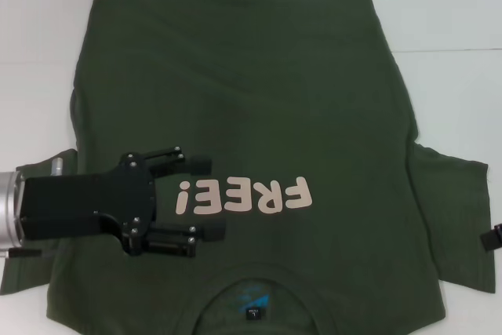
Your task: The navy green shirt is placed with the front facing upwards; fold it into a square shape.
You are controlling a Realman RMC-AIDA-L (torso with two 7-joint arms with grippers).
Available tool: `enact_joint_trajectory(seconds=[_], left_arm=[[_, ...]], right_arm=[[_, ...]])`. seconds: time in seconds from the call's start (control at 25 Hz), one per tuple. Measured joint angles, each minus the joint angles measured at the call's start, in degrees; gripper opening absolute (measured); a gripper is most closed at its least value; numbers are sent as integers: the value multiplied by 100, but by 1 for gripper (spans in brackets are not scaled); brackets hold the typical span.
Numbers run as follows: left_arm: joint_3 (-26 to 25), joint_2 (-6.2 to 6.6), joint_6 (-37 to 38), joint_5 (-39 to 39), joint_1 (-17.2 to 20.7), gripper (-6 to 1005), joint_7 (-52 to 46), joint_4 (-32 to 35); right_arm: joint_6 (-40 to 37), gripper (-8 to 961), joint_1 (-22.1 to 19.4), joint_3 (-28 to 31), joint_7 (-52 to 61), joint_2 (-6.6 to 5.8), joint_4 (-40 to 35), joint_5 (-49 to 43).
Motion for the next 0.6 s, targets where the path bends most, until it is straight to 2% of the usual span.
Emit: enact_joint_trajectory(seconds=[0.08, 0.4, 0.6], left_arm=[[-2, 4, 0, 0, 11, 934, 3, 0], [14, 7, -8, 1, 32, 934, 34, 0], [12, 7, -9, 1, 39, 934, 38, 0]], right_arm=[[32, 764, 4, -20, 18, -24, 139, -51], [210, 746, 126, 22, 22, -208, 735, -76], [364, 747, 148, -37, 61, -245, 955, -247]])
